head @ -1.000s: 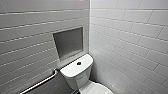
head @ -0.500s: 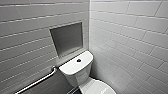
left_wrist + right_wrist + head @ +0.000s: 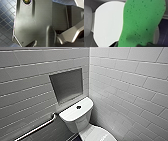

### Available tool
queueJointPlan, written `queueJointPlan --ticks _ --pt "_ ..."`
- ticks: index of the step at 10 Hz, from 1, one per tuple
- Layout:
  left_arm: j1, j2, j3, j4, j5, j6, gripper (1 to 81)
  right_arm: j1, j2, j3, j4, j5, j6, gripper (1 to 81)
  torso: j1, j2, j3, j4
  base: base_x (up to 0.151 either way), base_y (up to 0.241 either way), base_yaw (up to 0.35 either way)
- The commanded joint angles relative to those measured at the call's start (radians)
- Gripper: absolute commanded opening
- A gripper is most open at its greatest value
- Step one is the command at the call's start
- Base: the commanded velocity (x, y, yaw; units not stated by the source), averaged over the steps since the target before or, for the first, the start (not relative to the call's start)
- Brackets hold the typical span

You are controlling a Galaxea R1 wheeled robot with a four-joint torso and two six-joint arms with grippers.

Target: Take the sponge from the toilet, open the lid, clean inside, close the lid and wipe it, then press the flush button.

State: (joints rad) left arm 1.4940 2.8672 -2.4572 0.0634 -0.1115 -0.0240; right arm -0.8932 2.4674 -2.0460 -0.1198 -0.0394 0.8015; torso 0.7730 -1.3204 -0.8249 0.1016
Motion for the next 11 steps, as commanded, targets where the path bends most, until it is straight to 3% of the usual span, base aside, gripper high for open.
queueJointPlan --ticks 1,4,11 --pt "-0.013 -0.005 0.003 -0.001 0.062 0.003 81.1 0.125 -0.055 0.021 0.023 -0.071 0.001 81.1 0.0 0.0 0.0 0.0 0.0 0.0 0.0" --pt "-0.013 -0.002 0.001 0.001 0.062 0.003 81.1 0.141 -0.078 0.054 0.031 -0.131 -0.001 81.1 0.0 0.0 0.0 0.0 0.0 0.0 0.0" --pt "-0.013 0.003 -0.002 0.003 0.062 0.003 81.1 0.105 -0.097 0.006 0.029 -0.154 -0.001 81.1 0.0 0.0 0.0 0.0 0.0 0.0 0.0"
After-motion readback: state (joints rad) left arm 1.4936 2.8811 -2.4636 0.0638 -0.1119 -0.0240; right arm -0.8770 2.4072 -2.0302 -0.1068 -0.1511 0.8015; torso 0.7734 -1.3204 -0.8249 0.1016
